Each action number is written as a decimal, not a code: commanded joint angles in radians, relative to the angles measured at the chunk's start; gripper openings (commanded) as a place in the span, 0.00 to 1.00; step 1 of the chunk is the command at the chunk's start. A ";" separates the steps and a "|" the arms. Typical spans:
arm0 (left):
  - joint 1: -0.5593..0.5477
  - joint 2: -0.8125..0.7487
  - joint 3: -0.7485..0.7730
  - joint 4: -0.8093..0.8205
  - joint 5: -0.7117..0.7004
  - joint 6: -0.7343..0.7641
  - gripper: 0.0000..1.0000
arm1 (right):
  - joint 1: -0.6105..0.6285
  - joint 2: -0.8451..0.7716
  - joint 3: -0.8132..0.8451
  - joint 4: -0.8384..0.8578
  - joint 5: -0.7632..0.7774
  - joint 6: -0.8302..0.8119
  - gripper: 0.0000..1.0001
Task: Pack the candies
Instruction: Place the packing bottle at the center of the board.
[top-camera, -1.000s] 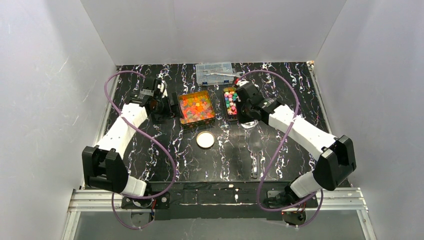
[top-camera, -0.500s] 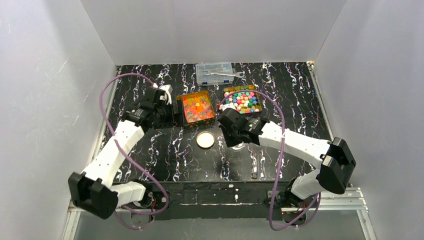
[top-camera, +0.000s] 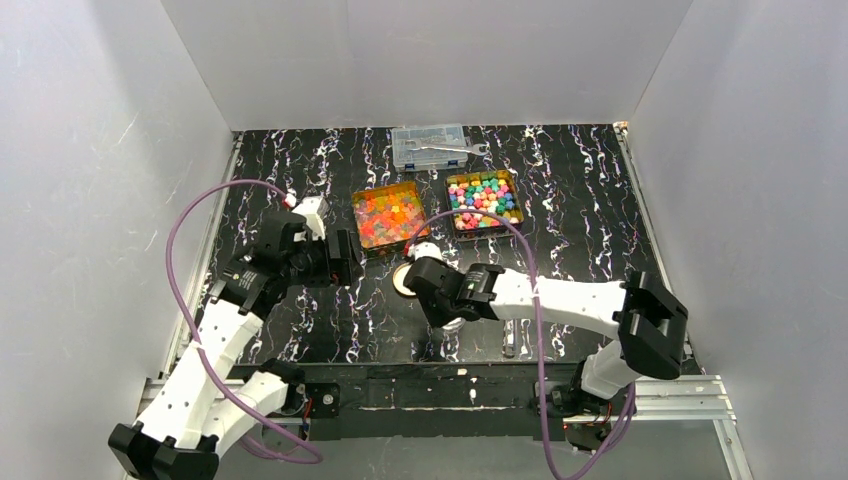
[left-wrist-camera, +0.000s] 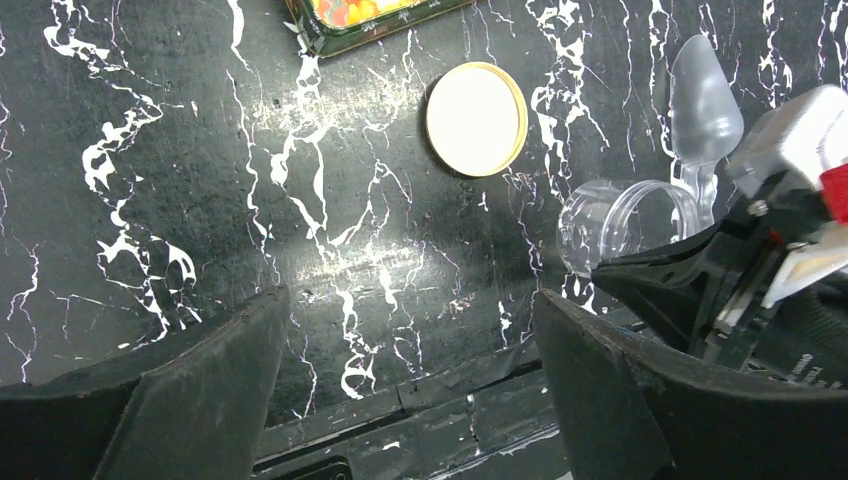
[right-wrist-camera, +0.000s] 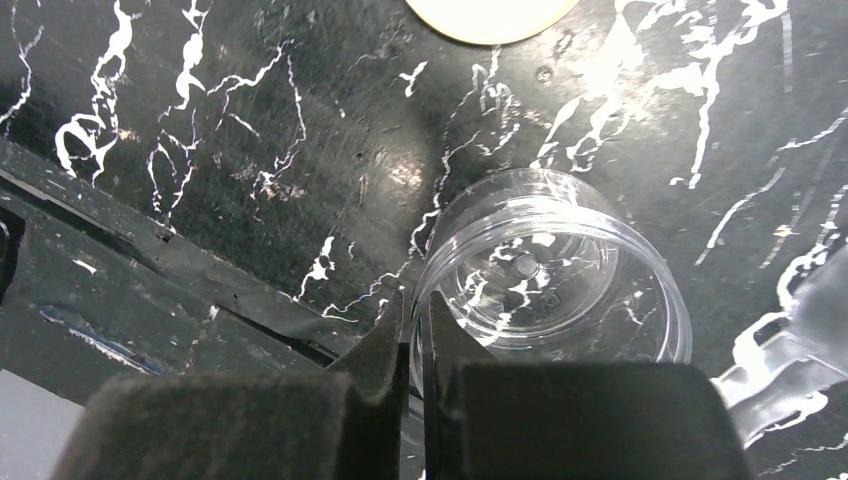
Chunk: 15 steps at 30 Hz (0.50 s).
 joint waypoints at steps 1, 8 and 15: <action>0.000 -0.045 -0.037 0.001 -0.004 0.017 0.91 | 0.035 0.037 -0.002 0.058 0.035 0.042 0.01; 0.001 -0.082 -0.084 0.004 -0.030 0.018 0.94 | 0.047 0.079 -0.025 0.086 0.027 0.051 0.02; 0.001 -0.096 -0.088 -0.006 -0.068 0.019 0.95 | 0.051 0.102 -0.038 0.113 0.010 0.056 0.09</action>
